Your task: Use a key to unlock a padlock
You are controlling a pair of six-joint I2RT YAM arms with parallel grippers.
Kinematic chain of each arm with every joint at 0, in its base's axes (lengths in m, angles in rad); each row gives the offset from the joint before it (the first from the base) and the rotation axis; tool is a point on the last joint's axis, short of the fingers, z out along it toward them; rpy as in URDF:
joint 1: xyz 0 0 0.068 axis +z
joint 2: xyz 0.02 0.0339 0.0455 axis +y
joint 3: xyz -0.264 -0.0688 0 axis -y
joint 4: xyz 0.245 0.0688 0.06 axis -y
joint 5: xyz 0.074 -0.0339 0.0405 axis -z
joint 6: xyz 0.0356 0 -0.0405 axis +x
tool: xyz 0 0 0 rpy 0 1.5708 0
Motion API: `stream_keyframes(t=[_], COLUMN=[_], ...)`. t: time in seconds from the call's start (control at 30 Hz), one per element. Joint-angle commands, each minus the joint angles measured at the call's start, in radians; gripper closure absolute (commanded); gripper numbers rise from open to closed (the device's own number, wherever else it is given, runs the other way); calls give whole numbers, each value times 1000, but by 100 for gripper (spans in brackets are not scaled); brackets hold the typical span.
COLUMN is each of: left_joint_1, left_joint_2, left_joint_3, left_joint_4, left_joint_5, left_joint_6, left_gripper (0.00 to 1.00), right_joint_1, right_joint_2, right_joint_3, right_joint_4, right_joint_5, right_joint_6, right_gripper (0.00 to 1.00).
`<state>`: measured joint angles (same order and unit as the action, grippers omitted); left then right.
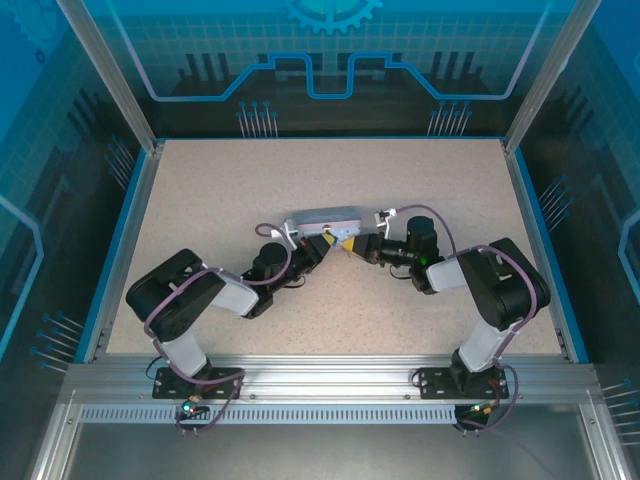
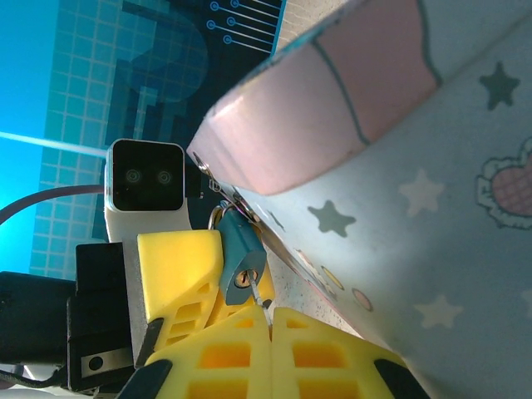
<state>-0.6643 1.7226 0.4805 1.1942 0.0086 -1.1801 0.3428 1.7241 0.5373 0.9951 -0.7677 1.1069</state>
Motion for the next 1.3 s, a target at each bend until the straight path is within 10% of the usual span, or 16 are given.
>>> stream_keyframes(t=[0.0,1.27], left_joint_1=[-36,-38], left_joint_2=[9,74], left_joint_3=[4,13], left_joint_4=[91,146], left_joint_5=[113,152], left_joint_6=[-3,9], left_gripper=[100,100], right_joint_1=[-9,33], right_joint_2=[-6,103], right_joint_3=[37,99], right_joint_4=[55,137], right_joint_5=[40,34], right_joint_6=[5,278], right_gripper=[100,100])
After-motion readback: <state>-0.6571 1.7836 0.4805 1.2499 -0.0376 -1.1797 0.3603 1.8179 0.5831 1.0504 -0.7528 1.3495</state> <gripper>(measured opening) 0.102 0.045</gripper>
